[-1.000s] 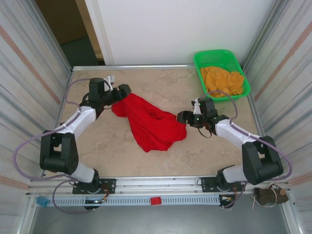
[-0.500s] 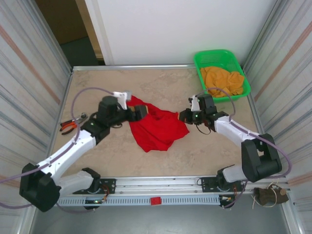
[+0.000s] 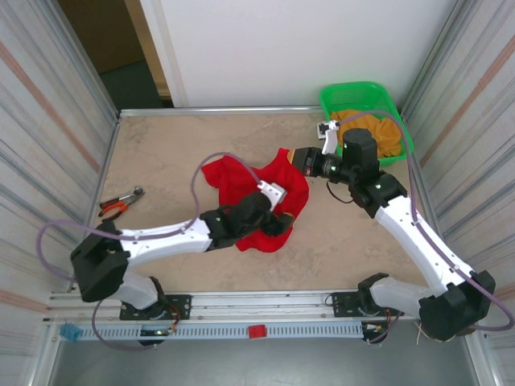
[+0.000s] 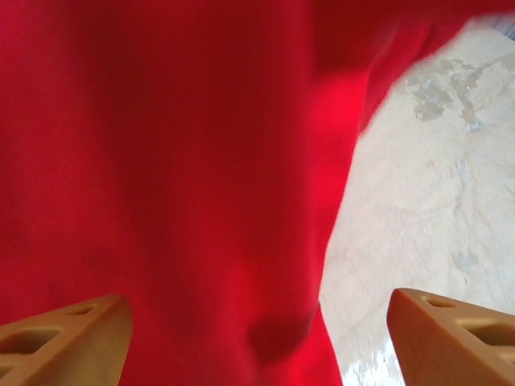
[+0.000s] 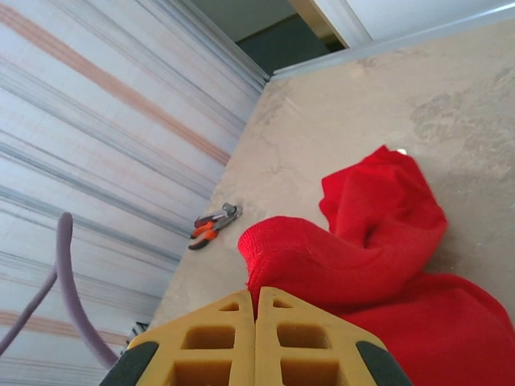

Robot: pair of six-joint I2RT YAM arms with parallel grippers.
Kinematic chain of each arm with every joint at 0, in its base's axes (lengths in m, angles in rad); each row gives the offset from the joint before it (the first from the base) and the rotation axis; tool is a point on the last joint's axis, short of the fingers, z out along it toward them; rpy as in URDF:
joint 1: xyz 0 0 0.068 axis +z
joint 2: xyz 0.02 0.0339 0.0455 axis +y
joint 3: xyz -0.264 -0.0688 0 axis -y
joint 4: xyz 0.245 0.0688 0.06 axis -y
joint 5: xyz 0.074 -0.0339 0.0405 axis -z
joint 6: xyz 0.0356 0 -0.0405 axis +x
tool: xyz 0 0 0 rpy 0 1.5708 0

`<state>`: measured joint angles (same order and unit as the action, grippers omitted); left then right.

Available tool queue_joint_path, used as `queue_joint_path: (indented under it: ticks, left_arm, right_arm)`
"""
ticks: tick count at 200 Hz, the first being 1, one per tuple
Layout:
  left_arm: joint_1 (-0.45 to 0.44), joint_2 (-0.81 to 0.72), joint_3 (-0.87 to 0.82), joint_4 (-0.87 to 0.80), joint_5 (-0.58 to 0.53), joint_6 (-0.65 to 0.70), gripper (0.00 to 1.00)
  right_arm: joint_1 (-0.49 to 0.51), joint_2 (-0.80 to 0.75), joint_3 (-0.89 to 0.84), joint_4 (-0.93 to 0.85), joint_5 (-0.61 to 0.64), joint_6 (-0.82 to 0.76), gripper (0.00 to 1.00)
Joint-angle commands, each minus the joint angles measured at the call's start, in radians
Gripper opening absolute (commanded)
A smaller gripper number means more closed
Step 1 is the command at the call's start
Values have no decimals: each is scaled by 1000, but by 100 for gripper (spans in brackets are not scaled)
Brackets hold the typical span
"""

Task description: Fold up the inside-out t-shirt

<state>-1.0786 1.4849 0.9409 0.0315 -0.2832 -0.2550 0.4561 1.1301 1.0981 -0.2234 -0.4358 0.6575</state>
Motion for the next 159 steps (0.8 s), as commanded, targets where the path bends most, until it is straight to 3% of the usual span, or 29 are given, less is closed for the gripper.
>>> queue_joint_path:
  ticks: [1,24,35,43,55,64,89,110,126,132,159]
  left_arm:
    - [-18,54,96,93,-160,93,83]
    - [-18,108,144,109,-207,107,81]
    - [-16,125,161,100,-214,119,73]
    - [-9,123,162,95,-198,122,59]
    - [18,92,141,90,-140,118,21]
    - [43,51,114,85,-100,108,0]
    - [143,-102,36,70,95,67,0]
    - [261,-214,7,67,342,-5,0]
    - [331,-260,25,41,447,-64,0]
    - [348,-271,39,22,460,-79,0]
    - [379,-270,123,-65,509,-109,0]
  right_arm:
    - [32,-27,32,-37,84,44,0]
    - [55,-29,31,-25,108,61,0]
    - [64,-26,32,-25,121,59,0]
    - [63,-21,35,-28,134,55,0]
    - [56,-15,37,-31,154,52,0]
    - [42,-9,36,-35,166,51,0]
    - [-17,16,34,-26,177,59,0]
    - [-76,58,49,0,152,59,1]
    - [-103,91,75,-3,79,30,45]
    - [-99,87,73,-7,68,13,56]
    - [-10,17,-12,-18,78,-84,68]
